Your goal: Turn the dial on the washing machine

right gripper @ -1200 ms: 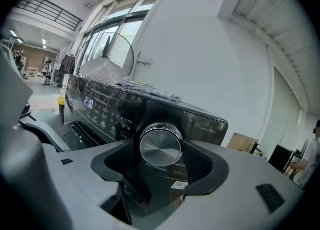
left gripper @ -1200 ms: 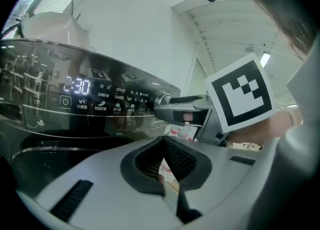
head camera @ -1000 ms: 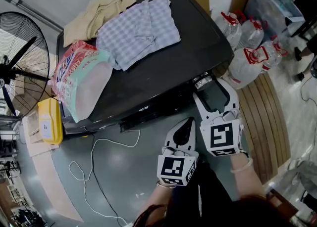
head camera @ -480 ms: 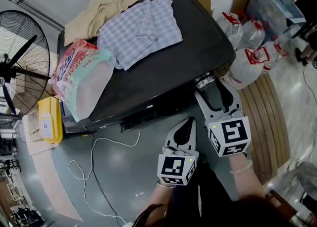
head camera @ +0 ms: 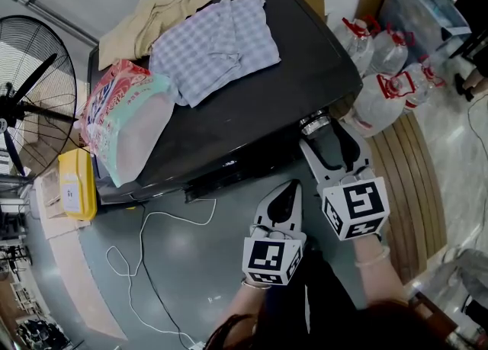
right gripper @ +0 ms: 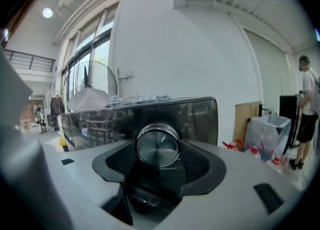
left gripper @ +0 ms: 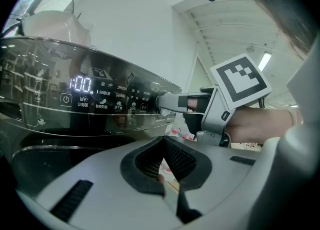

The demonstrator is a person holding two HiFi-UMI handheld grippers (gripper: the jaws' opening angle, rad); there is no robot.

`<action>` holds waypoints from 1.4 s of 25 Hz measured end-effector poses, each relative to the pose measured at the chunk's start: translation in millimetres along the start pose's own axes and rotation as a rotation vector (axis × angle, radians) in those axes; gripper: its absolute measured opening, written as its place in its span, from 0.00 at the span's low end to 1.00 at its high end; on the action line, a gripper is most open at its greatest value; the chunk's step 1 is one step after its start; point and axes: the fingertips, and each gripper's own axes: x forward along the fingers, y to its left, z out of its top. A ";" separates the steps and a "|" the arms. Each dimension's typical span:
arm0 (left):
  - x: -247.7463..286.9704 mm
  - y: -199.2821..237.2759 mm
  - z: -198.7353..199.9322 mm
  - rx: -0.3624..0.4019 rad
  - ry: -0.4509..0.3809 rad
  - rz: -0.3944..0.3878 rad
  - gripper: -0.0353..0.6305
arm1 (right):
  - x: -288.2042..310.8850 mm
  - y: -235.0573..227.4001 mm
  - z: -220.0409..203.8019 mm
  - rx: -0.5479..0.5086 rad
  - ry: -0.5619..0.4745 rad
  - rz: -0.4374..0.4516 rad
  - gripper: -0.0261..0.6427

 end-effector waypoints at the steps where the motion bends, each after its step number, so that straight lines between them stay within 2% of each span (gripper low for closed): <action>1: 0.1 -0.5 -0.4 0.000 0.001 -0.001 0.08 | 0.3 1.3 -0.7 -0.039 0.011 -0.003 0.48; 6: 0.1 -3.9 -2.4 0.003 0.005 -0.006 0.08 | 1.1 6.0 -1.7 -0.130 0.035 -0.013 0.53; 11: -0.7 -3.9 -2.2 0.003 0.004 -0.006 0.08 | 3.1 10.1 -1.9 -0.277 0.056 -0.021 0.53; 14: -1.4 -4.0 -2.6 0.002 0.004 -0.006 0.08 | 3.8 7.6 -1.2 -0.318 0.067 -0.041 0.51; 15: -1.8 -3.8 -2.7 0.001 0.004 -0.006 0.08 | 3.9 6.5 -0.9 -0.310 0.069 -0.043 0.48; 25: -3.7 -1.4 -4.0 -0.002 0.003 -0.009 0.08 | 2.6 0.8 -3.8 -0.110 0.036 -0.027 0.48; 32: -3.4 -1.3 -4.2 -0.003 0.004 -0.012 0.08 | 2.3 -2.1 -4.4 0.134 -0.004 0.016 0.48; 35: -3.5 -0.9 -4.3 -0.003 0.004 -0.011 0.08 | 2.2 -2.7 -3.9 0.158 -0.009 0.020 0.48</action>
